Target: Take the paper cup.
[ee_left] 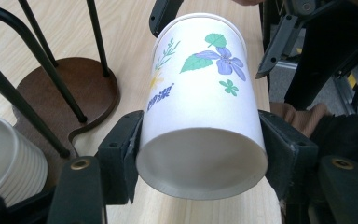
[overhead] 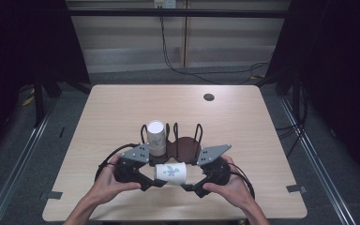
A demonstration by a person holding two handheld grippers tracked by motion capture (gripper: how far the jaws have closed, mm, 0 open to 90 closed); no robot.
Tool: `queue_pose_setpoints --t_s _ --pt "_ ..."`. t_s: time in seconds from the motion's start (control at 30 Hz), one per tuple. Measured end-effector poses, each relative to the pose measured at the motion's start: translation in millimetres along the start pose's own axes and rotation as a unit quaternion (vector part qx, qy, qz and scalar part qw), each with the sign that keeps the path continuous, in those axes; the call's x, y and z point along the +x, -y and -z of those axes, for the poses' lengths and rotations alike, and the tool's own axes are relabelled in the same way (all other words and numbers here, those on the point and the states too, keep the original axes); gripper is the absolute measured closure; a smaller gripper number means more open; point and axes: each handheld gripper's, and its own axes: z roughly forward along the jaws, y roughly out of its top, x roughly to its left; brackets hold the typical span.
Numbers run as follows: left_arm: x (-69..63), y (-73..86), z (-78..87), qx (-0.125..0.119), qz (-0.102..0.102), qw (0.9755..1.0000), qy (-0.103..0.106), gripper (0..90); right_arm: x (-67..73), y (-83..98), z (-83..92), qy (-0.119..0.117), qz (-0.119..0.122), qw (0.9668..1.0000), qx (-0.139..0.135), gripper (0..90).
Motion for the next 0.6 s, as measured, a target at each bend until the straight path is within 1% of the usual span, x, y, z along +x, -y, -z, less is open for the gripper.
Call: queue_pose_setpoints --t_s 0.07,0.13,0.2,0.27,0.3,0.37,0.43,0.47,0.5,0.57,0.6 --pt "0.6 0.9 0.3 -0.007 0.002 1.0000 -0.003 36.8 -1.4 2.7 2.8 -0.001 -0.009 0.9998 -0.020 13.9" --pt "1.1 1.9 0.6 -0.014 0.001 0.9999 -0.004 36.9 -2.1 4.6 4.7 0.004 -0.012 0.9995 -0.029 14.0" --pt "1.0 3.1 1.0 -0.024 0.005 0.9997 -0.003 36.8 -3.2 6.7 6.0 0.000 -0.018 0.9990 -0.041 14.0" --pt "1.2 4.0 1.5 -0.029 0.001 0.9996 -0.001 36.8 -3.8 8.3 6.8 0.001 -0.025 0.9984 -0.050 14.0" --pt "0.6 4.8 1.4 -0.037 0.005 0.9993 -0.002 36.8 -4.3 8.8 6.9 0.000 -0.026 0.9982 -0.054 14.0" --pt "0.8 5.8 1.4 -0.044 0.006 0.9990 -0.001 36.7 -5.0 9.6 7.0 0.001 -0.030 0.9978 -0.060 14.0" --pt "1.1 6.6 1.8 -0.054 0.002 0.9985 0.000 36.7 -5.4 10.1 6.6 0.003 -0.030 0.9975 -0.064 13.9" --pt "0.7 6.8 1.9 -0.058 0.002 0.9983 -0.003 36.7 -5.7 10.1 6.3 0.003 -0.031 0.9973 -0.066 14.0" --pt "0.9 6.9 2.4 -0.058 -0.003 0.9983 -0.009 36.7 -5.7 10.0 6.2 0.003 -0.032 0.9973 -0.067 13.9" --pt "1.5 7.5 2.9 -0.066 -0.003 0.9977 -0.013 36.6 -6.0 9.3 6.3 0.004 -0.031 0.9970 -0.071 14.0" --pt "1.8 8.1 3.3 -0.071 -0.001 0.9974 -0.013 36.6 -6.6 9.0 6.6 0.003 -0.031 0.9968 -0.073 14.0"
